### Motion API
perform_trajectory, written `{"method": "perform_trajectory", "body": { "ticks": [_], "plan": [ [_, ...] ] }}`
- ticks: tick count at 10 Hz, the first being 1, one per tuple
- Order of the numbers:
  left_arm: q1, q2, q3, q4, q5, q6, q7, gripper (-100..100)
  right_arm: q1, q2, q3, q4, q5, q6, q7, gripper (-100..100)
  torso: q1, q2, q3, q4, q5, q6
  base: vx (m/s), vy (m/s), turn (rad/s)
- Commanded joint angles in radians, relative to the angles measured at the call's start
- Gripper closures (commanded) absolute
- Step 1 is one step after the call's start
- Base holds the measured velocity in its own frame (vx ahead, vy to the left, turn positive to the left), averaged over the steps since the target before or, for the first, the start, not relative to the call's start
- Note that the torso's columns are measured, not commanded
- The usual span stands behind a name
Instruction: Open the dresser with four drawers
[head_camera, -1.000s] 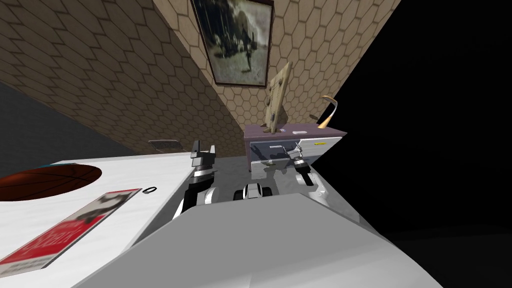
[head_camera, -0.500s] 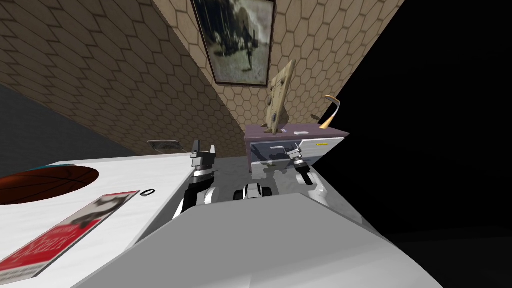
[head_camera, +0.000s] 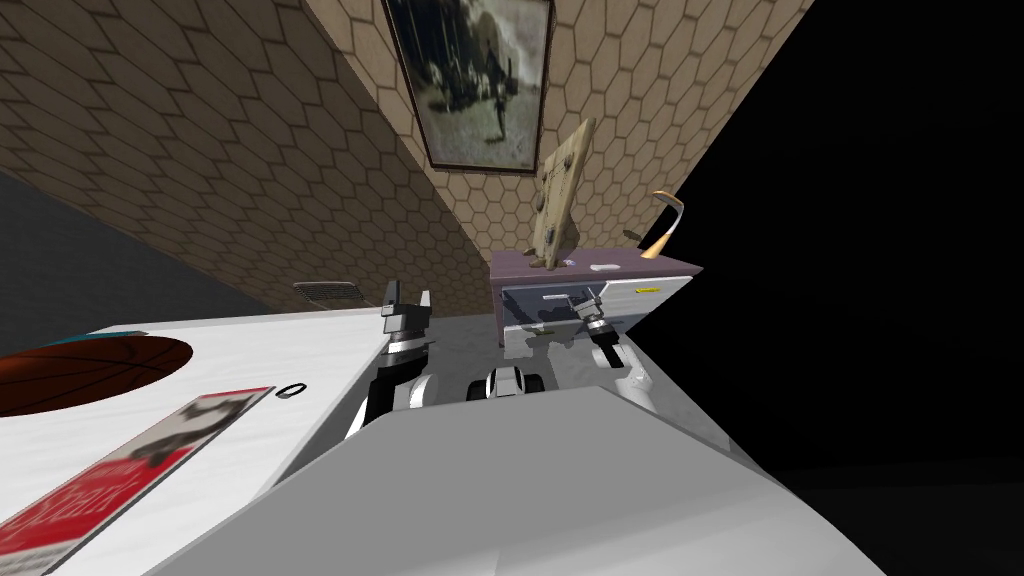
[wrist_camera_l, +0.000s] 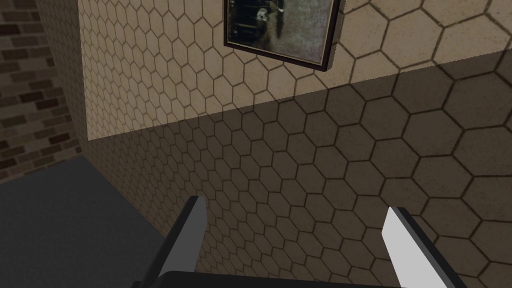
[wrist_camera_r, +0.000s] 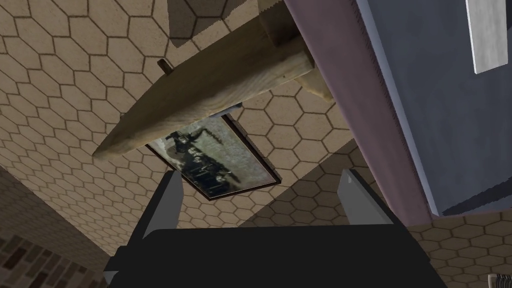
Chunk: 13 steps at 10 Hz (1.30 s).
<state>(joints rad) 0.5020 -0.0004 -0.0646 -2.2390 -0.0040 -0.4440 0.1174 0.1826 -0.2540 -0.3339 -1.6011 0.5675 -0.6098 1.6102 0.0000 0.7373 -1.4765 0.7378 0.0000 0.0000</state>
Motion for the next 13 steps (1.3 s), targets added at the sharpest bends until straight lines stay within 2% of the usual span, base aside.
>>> {"method": "perform_trajectory", "body": {
  "ticks": [1,2,3,5,6,8,9,10,11,13],
  "plan": [
    [0.0,0.0,0.0,0.0,0.0,0.0,0.0,0,-0.019,-0.002,-0.015,0.048,0.025,-0.012,0.07,-100,0.0,0.001,0.001,0.0,0.0,0.0,0.032,0.015,-0.001],
    [0.0,0.0,0.0,0.0,0.0,0.0,0.0,0,-0.019,-0.002,-0.015,0.048,0.025,-0.012,0.095,-100,0.0,0.001,0.001,0.0,0.0,0.0,0.037,0.017,0.0],
    [0.0,0.0,0.0,0.0,0.0,0.0,0.0,0,-0.036,-0.002,-0.026,0.089,0.047,-0.02,0.125,-100,0.0,0.001,0.0,0.0,0.0,0.0,0.05,0.015,-0.001],
    [0.0,0.0,0.0,0.0,0.0,0.0,0.0,0,-0.036,-0.002,-0.026,0.089,0.047,-0.02,0.172,-100,0.0,0.0,0.0,0.0,0.0,0.0,0.034,0.008,0.0],
    [0.0,0.0,0.0,0.0,0.0,0.0,0.0,0,-0.053,-0.001,-0.037,0.13,0.069,-0.027,0.206,-100,0.0,0.002,0.001,0.0,0.0,0.0,0.028,0.006,-0.002],
    [0.0,0.0,0.0,0.0,0.0,0.0,0.0,0,-0.053,-0.001,-0.037,0.13,0.069,-0.027,0.242,-100,0.0,0.001,0.001,0.0,0.0,0.0,0.024,0.005,0.0],
    [0.0,0.0,0.0,0.0,0.0,0.0,0.0,0,-0.07,0.002,-0.048,0.169,0.089,-0.034,0.282,-100,0.0,0.001,0.001,0.0,0.0,0.0,0.031,0.011,-0.004],
    [0.0,0.0,0.0,0.0,0.0,0.0,0.0,0,-0.07,0.002,-0.048,0.169,0.089,-0.034,0.307,-100,0.0,0.0,0.0,0.0,0.0,0.0,0.034,0.008,-0.002],
    [0.0,0.0,0.0,0.0,0.0,0.0,0.0,0,-0.087,0.007,-0.058,0.208,0.109,-0.041,0.337,-100,0.0,0.0,0.0,0.0,0.0,0.0,0.042,0.003,-0.004],
    [0.0,0.0,0.0,0.0,0.0,0.0,0.0,0,-0.087,0.007,-0.058,0.208,0.109,-0.041,0.374,-100,0.0,0.001,0.0,0.0,0.0,0.0,0.028,0.002,0.0]
  ]
}}
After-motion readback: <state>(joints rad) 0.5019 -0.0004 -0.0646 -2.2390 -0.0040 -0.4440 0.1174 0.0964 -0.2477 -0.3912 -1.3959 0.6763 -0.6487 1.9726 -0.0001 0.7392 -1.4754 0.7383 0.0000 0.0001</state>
